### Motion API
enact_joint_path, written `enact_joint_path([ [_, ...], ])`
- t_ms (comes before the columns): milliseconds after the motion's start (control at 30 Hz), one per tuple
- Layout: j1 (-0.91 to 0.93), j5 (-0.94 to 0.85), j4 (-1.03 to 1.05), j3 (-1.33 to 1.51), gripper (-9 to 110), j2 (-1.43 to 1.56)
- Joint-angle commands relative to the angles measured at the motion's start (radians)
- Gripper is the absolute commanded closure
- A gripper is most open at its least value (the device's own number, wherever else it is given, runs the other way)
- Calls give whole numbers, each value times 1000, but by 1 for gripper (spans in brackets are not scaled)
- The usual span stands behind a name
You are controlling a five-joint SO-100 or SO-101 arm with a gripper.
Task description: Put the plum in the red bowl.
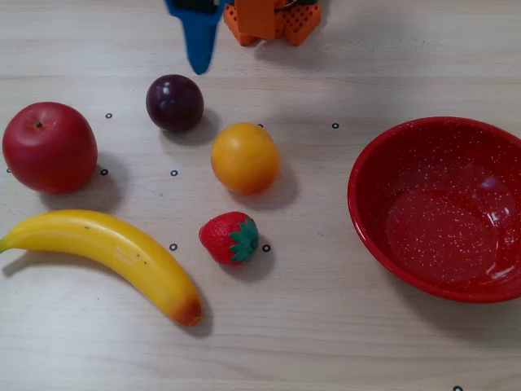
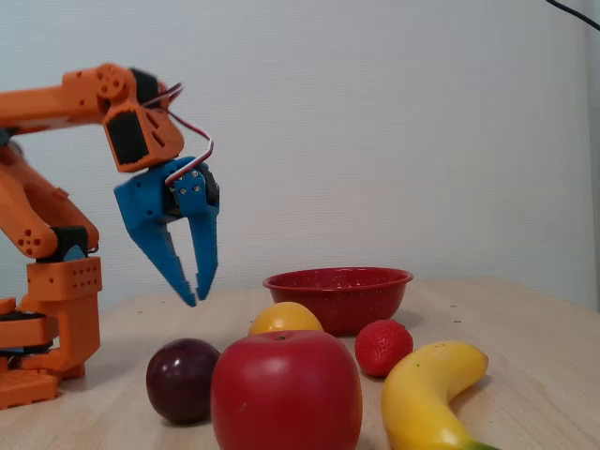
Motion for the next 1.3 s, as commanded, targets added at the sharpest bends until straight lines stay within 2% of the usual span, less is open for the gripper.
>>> enact_joint_path([
  [0, -77, 130, 43, -112, 95, -29],
  [200, -218, 419, 130, -196, 68, -144],
  [367, -275, 563, 106, -176, 57, -176],
  [767, -382, 785, 78, -121, 54, -230],
  [1267, -353, 782, -69, -35, 54, -348],
])
